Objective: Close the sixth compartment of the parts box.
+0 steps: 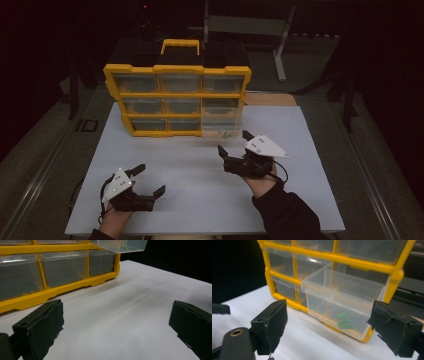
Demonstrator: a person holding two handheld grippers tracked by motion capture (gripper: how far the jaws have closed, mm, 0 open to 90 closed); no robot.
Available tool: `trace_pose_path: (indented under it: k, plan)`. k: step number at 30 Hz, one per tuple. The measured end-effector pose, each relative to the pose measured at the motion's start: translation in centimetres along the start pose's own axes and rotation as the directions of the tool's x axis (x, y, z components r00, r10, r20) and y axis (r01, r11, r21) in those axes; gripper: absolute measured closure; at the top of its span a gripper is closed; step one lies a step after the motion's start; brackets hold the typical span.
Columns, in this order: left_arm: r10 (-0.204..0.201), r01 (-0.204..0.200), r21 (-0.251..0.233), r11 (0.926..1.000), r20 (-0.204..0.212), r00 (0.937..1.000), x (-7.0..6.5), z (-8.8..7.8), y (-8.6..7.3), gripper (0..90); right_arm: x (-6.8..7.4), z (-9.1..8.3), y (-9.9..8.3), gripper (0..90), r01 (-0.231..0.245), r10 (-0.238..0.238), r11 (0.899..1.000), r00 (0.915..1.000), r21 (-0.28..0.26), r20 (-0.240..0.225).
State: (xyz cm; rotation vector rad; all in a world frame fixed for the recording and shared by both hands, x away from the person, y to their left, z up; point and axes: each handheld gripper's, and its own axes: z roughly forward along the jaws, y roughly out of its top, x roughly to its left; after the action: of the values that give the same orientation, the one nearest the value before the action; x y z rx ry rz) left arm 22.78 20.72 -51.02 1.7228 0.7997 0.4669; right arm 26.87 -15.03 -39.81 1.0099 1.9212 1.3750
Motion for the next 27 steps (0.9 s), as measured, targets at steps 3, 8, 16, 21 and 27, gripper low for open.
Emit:
trace_pose_path:
  k: [3, 8, 16, 21, 27]
  plan:
    - [0.001, -0.001, 0.0, 1.0, 0.003, 1.0, 0.0, 0.0, 0.0, 0.0, 0.2, 0.8, -0.7, 22.3, -0.005, 0.005, 1.0, 1.0, 0.019, -0.008]
    - [-0.001, 0.001, -0.001, 1.0, 0.005, 1.0, 0.0, 0.0, 0.0, 0.0, 0.6, 1.9, -1.8, 30.6, -0.009, 0.009, 0.999, 0.9998, 0.04, -0.016]
    - [0.004, -0.004, 0.002, 1.0, 0.011, 0.9999, -0.1, 0.0, 0.0, 0.0, 0.9, 3.3, -3.1, 46.2, -0.038, 0.036, 0.998, 0.9985, 0.044, 0.041]
    - [0.004, -0.004, 0.002, 1.0, 0.015, 0.9999, -0.2, 0.0, 0.0, 0.0, 0.9, 3.7, -3.5, 56.8, -0.052, 0.049, 0.998, 0.9957, 0.043, 0.079]
    - [0.007, -0.007, 0.004, 1.0, 0.016, 0.9998, -0.2, 0.0, 0.0, 0.0, 0.7, 4.0, -3.8, 63.9, -0.046, 0.04, 0.997, 0.9932, 0.056, 0.109]
